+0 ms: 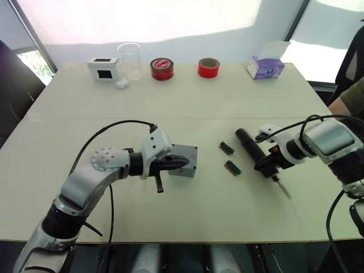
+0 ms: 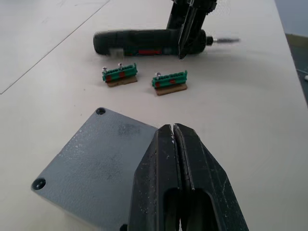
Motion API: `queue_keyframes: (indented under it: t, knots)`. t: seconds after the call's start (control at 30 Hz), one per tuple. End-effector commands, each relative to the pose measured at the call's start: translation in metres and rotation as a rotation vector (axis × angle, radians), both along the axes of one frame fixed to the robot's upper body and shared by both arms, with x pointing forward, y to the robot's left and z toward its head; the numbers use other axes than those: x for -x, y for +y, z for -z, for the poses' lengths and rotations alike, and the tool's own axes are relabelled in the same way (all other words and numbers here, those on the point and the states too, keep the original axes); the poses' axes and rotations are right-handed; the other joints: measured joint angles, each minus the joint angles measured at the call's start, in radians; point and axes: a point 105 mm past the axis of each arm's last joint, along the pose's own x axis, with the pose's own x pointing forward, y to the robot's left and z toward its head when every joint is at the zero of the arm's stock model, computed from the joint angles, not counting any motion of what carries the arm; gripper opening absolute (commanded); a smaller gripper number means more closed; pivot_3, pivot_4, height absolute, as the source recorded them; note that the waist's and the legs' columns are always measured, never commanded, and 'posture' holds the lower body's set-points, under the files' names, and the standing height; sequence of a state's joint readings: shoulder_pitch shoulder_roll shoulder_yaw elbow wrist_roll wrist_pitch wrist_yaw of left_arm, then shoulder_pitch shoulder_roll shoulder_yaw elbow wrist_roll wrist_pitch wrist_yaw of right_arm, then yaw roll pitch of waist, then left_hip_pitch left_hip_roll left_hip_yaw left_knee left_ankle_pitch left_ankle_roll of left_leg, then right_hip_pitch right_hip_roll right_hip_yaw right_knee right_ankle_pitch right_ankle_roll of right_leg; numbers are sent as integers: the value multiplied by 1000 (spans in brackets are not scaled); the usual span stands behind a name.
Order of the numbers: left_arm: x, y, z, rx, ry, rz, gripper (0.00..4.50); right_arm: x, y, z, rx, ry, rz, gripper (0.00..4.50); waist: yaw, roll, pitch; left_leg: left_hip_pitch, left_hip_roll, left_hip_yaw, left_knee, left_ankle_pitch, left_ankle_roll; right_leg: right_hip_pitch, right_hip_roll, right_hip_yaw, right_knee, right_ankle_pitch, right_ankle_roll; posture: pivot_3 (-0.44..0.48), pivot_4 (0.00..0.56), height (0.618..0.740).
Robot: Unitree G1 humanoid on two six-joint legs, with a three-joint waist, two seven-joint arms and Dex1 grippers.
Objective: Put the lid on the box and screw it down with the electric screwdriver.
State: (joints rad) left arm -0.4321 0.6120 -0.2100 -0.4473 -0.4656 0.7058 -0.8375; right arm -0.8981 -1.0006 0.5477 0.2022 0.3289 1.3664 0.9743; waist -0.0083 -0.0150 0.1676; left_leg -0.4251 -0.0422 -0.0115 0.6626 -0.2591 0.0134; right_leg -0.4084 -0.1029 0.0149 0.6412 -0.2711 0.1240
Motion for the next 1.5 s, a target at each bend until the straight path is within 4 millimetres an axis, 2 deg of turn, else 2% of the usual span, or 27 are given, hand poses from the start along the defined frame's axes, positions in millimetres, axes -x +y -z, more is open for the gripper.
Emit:
queue_keyframes:
  t: [0.03,0.17,0.3,0.4,0.53,0.63,0.73,0.8,0.87,0.9,0.97,1.1,1.2,1.43,1.5]
  knots:
    - [-2,0,-11,25,-59,-7,0,8,-4,15,0,80,44,1722,1,0,0,0,0,0,0,0,0,0,0,0,0,0,0,0,150,740]
    - [-4,1,-12,25,-63,-8,0,0,-16,12,7,43,133,1723,1,0,0,0,0,-1,0,0,0,1,0,0,-1,0,0,0,150,740]
    - [-12,7,-12,21,-61,-24,0,-27,-24,-18,-41,-111,223,1723,-2,-1,-1,0,0,-1,0,0,0,2,0,0,-4,3,-3,0,150,740]
    - [-21,16,-14,14,-63,-54,0,-43,-24,-47,-135,-240,279,1723,-1,1,1,-1,0,0,0,0,0,2,0,-1,-8,6,-2,0,150,740]
    - [-29,29,-20,14,-65,-81,0,-68,-26,-103,-294,-613,321,1723,-1,7,4,-5,-1,2,-2,3,-4,-4,2,0,-7,7,0,0,150,740]
    - [-34,35,-22,12,-62,-85,0,-68,-8,-144,-514,-823,304,1723,-2,7,4,-6,0,3,-4,4,-6,-6,4,1,-8,7,0,0,150,740]
    - [-37,35,-22,-1,-55,-75,0,-53,18,-179,-775,-1021,248,1723,-6,7,4,-8,2,4,-5,4,-6,-8,5,2,-8,7,0,0,150,740]
    - [-38,36,-22,-6,-50,-66,0,-38,35,-189,-864,-1115,208,1723,-5,7,4,-8,2,5,-6,4,-6,-9,6,2,-7,7,0,0,150,740]
    - [-38,35,-23,-10,-45,-54,0,-17,59,-193,-942,-1202,120,1723,-3,7,4,-8,3,5,-6,3,-5,-10,6,3,-6,7,0,0,150,740]
    - [-37,32,-23,-13,-38,-40,0,-4,79,-189,-973,-1221,62,1723,0,7,4,-8,2,5,-6,3,-4,-10,6,3,-4,7,0,0,150,740]
    - [-37,30,-22,-18,-30,-25,0,10,98,-183,-1008,-1234,16,1723,-3,7,4,-8,2,4,-5,3,-3,-11,6,3,1,7,0,0,150,740]
    - [-37,28,-20,-40,-24,-4,0,17,123,-170,-987,-1243,-9,1723,-3,7,4,-10,1,5,0,2,-2,-13,5,5,6,7,0,0,150,740]
    - [-39,23,-15,-50,3,6,0,19,148,-148,-961,-1248,-55,1723,-4,7,4,-10,1,4,1,2,-2,-13,6,4,6,7,0,0,150,740]
    - [-45,15,-10,-32,12,-5,0,15,156,-122,-916,-1256,-84,1723,-3,7,4,-10,1,5,1,3,-3,-15,7,4,7,7,0,0,150,740]
    - [-48,16,-2,-76,10,-19,0,15,160,-119,-918,-1253,-91,1723,-4,7,4,-10,1,5,1,3,-2,-15,7,4,7,7,0,0,150,740]
